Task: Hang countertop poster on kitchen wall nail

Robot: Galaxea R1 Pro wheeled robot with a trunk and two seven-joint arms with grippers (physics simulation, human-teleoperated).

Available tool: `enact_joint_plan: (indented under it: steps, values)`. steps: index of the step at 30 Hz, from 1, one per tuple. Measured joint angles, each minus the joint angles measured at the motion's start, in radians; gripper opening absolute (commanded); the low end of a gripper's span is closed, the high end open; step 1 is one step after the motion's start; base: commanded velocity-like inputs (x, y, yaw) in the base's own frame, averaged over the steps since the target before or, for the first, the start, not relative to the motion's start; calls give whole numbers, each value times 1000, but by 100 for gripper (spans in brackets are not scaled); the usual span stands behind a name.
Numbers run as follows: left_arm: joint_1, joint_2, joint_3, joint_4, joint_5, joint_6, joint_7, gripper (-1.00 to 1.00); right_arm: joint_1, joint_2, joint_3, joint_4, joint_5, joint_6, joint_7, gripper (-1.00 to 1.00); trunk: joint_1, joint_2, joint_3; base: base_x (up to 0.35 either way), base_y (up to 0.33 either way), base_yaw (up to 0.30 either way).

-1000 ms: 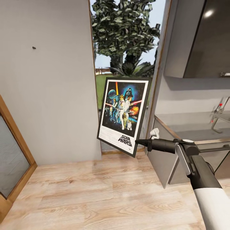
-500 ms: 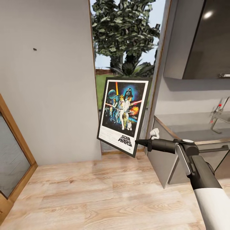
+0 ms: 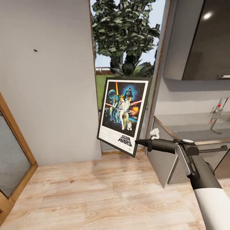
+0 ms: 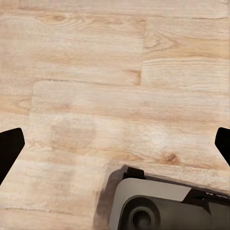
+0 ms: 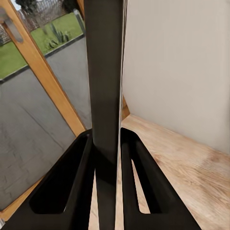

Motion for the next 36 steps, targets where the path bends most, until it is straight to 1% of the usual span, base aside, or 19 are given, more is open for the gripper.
enact_joint_plan:
  steps: [26,30,36]
  values:
    - [0,-1,-1,-1,-1,0,0,100,1,2,0,0,0,-1,0,-100,0,0,0,0,1,0]
    - [0,-1,-1,-1,-1,0,0,100,3,1,0,0,-1,-1,0,-100,0,0,0,0,152,0]
    - [0,0,-1,-1,-1,0,0,100,3,1,0,0,-1,-1,-1,-100,0,0,0,0,268,0]
